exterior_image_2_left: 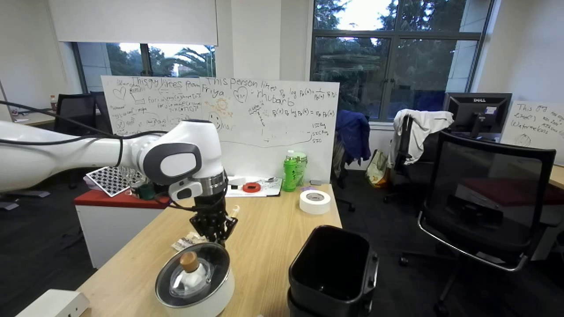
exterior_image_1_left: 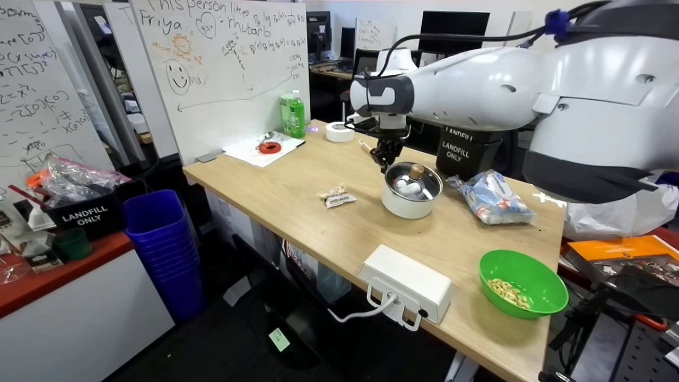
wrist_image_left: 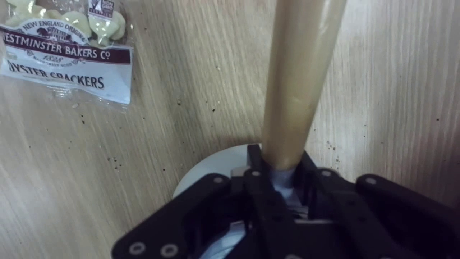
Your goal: Move the pot forward
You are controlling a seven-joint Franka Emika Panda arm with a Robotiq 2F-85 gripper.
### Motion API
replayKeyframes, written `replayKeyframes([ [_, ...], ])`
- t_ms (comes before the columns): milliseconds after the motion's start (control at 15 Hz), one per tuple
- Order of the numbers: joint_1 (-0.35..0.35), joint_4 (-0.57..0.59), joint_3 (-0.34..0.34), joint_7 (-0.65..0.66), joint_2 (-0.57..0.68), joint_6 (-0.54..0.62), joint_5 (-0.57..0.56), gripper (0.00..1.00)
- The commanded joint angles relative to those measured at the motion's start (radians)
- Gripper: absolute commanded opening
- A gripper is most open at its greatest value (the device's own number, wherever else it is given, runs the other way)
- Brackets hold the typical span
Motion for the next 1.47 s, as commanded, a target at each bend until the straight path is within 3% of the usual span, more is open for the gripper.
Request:
replayKeyframes([
  [0,-0.105,0.130,0.157,0.000,-0.076,-0.007,-0.216,0.06],
  [67,-0.119,0.149,0.187,-0.009,-0.079,-0.011,-0.276,0.06],
  [467,-0.245,0.203,0.521,-0.047,-0.170,0.052,-0.764,0.06],
  [533,-0.205,0.200,0.421,-0.105,-0.131,0.035,-0.673,0.06],
  [600,-0.211,0.190,0.444,-0.127,-0.146,0.050,-0.696,0.06],
  [1133,-0.161,0.040,0.433,-0.317,-0.219,0.113,-0.672,0.06],
  [1400,-0.122,-0.146,0.449,-0.427,-0.335,0.107,-0.629,0.06],
])
